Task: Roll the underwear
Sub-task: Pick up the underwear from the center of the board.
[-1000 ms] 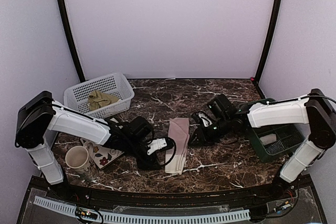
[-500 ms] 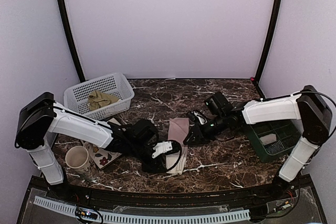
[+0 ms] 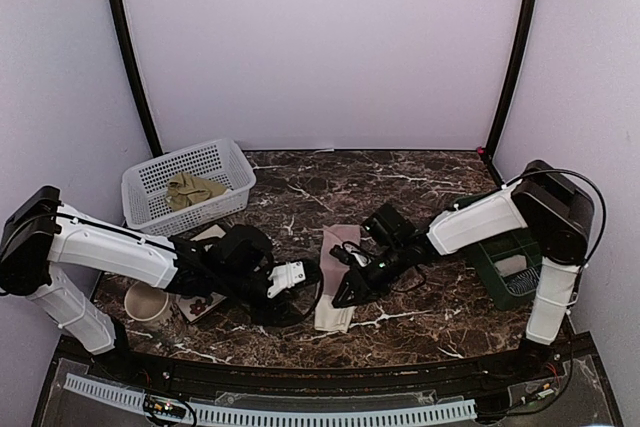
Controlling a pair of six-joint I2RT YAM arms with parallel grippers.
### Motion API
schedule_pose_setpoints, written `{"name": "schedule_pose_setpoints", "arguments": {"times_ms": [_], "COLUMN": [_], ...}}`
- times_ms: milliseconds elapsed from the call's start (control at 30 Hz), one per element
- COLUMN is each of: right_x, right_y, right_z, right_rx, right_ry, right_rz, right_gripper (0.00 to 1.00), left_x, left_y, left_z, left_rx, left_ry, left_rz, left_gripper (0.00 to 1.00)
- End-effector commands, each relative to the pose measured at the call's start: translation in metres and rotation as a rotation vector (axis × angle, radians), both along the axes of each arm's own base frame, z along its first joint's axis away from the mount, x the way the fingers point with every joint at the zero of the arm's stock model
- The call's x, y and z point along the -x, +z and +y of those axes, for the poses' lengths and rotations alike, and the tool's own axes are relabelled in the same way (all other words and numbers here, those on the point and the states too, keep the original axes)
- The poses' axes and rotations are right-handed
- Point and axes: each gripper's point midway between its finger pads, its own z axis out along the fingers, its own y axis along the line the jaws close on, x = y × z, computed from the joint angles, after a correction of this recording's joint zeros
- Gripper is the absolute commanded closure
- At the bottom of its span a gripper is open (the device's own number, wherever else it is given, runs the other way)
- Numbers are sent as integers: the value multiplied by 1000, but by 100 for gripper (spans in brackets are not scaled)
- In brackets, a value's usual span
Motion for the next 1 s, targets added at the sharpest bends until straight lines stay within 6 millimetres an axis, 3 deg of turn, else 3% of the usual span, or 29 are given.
{"name": "schedule_pose_setpoints", "arguments": {"times_ms": [0, 133, 433, 667, 833, 967], "right_x": [11, 16, 9, 8, 8, 8], "right_y": [-28, -37, -37, -37, -38, -40], "right_z": [-22, -37, -32, -33, -34, -36], "right_rx": [83, 115, 117, 128, 135, 144], "right_ry": [38, 40, 43, 45, 47, 61], "right_rz": [-2, 5, -1, -1, -1, -13], "right_gripper": [74, 74, 74, 74, 74, 75], "left_x": [6, 19, 23, 19, 17, 20], "left_y": [10, 8, -16, -38, -53, -62], "left_z": [-8, -19, -41, -49, -49, -39], "left_rx": [29, 38, 1, -30, -74, -120], "left_ry": [-111, -262, -458, -488, -504, -508], "left_rz": [-100, -228, -341, -352, -356, -324], "left_gripper": [49, 44, 50, 53, 62, 77]}}
